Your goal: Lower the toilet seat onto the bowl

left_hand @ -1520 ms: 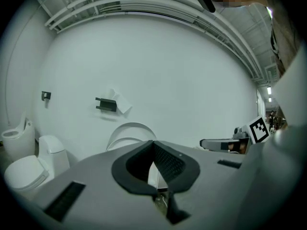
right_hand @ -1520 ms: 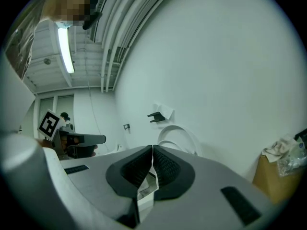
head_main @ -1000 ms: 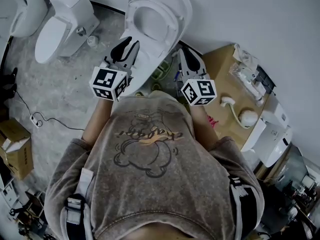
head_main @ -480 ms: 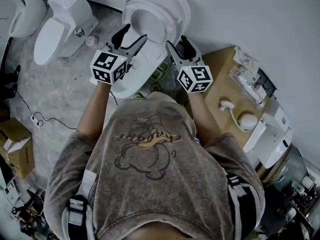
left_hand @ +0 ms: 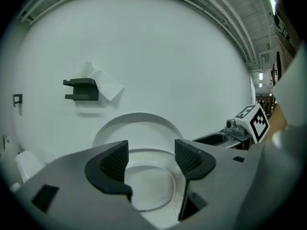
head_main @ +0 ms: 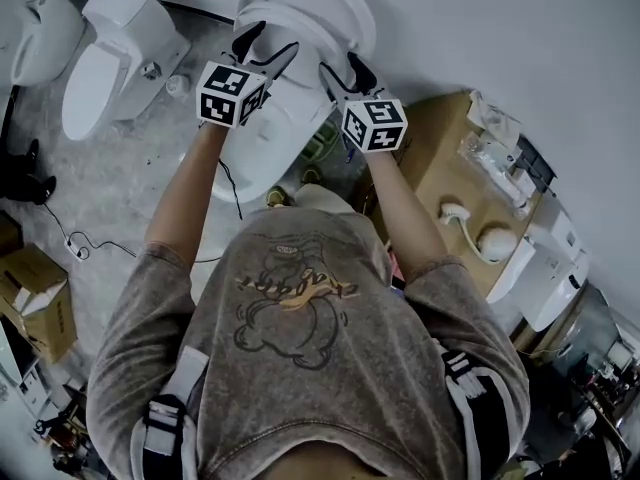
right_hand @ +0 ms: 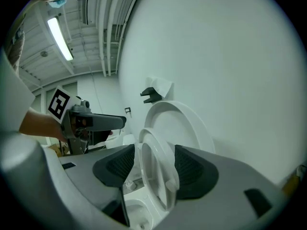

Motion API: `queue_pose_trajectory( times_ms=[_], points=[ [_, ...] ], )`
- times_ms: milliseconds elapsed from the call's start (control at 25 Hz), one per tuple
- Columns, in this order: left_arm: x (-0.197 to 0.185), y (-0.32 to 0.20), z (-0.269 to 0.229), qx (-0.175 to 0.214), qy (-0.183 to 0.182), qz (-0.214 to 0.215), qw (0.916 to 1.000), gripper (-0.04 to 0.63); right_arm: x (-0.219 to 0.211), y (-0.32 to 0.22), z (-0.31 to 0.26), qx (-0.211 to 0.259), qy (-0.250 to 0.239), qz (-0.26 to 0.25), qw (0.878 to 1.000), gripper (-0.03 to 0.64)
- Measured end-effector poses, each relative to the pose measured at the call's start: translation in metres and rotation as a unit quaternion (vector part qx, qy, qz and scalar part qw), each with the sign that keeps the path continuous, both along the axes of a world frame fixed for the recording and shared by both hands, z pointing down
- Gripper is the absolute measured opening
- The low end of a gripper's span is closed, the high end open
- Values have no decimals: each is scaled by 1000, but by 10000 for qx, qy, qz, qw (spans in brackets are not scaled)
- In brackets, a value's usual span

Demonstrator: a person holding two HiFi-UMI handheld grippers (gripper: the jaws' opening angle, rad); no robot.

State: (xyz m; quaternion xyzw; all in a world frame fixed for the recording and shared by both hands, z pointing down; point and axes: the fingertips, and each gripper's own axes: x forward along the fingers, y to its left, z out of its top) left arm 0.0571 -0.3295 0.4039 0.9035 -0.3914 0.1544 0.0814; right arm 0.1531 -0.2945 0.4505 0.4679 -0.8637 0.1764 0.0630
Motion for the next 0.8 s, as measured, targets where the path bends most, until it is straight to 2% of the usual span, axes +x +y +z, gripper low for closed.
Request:
queue_pose_trajectory(
  times_ms=[120,320,520,800],
  points=[
    [5,-16,17,-64,-184,12,9998,295,2,-17,17,-138,56,64,9999,258],
    [7,-36,39,-256,-226,-70,9994,310,-2,-34,33,-291,79,54,9995,258],
    [10,-45,43,-278,-270,-96,9992,311,-9,-42,44,-416,142,-195,9988,258],
    [12,-40,43,-269,-297,-112,9991,311,-5,-40,39,-416,-26,-205,9989,238]
  ],
)
